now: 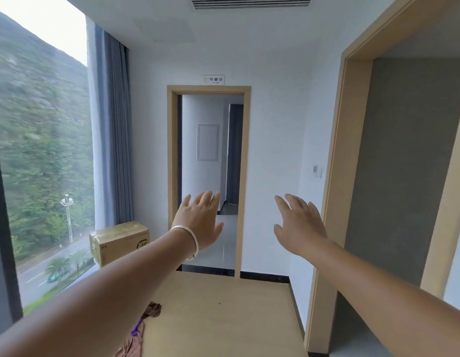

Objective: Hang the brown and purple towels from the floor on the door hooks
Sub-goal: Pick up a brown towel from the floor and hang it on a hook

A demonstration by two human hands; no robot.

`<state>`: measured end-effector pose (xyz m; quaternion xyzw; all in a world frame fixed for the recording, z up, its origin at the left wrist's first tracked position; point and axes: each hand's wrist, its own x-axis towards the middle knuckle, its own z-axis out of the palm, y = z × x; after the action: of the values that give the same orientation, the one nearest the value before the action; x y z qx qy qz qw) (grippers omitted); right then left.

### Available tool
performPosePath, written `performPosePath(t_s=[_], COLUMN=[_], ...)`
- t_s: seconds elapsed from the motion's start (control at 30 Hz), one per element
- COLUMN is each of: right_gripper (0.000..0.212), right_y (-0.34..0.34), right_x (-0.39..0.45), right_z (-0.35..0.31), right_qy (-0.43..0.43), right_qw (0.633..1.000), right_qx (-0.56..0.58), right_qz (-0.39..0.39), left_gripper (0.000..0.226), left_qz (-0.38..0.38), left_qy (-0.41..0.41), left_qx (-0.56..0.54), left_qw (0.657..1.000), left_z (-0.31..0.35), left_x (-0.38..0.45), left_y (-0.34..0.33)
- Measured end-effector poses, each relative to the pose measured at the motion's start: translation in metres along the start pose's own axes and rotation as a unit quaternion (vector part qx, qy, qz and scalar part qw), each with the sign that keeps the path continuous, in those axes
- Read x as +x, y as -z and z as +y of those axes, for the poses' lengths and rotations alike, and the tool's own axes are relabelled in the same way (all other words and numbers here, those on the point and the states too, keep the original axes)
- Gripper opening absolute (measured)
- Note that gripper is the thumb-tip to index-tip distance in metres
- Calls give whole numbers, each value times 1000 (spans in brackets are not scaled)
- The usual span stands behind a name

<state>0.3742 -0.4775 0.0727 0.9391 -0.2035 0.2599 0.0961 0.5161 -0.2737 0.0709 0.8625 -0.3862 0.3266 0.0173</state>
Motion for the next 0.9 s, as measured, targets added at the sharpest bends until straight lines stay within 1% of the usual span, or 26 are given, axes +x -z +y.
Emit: performPosePath(t_s=[0.2,0.47,0.63,0.9], right_gripper=[67,66,66,67], right_y=[-40,-90,-125,-171], right_x=[38,99,151,248], right_z=[-3,17,45,118], right_qy=[-11,-20,-19,-23], right_qw=[1000,999,1000,1000], right_qx=[-6,-3,2,5], right_qz=[-16,-26,-20,-3], left_gripper=[75,75,76,76], left_qz=[-15,-26,-26,-26], left_qy=[-15,-23,-29,-28], left_qx=[-22,-34,-26,-23], left_qw=[1000,999,999,999], left_z=[-15,-14,-4,31], left_x=[42,104,161,270], left_y=[-48,-110,-150,-207])
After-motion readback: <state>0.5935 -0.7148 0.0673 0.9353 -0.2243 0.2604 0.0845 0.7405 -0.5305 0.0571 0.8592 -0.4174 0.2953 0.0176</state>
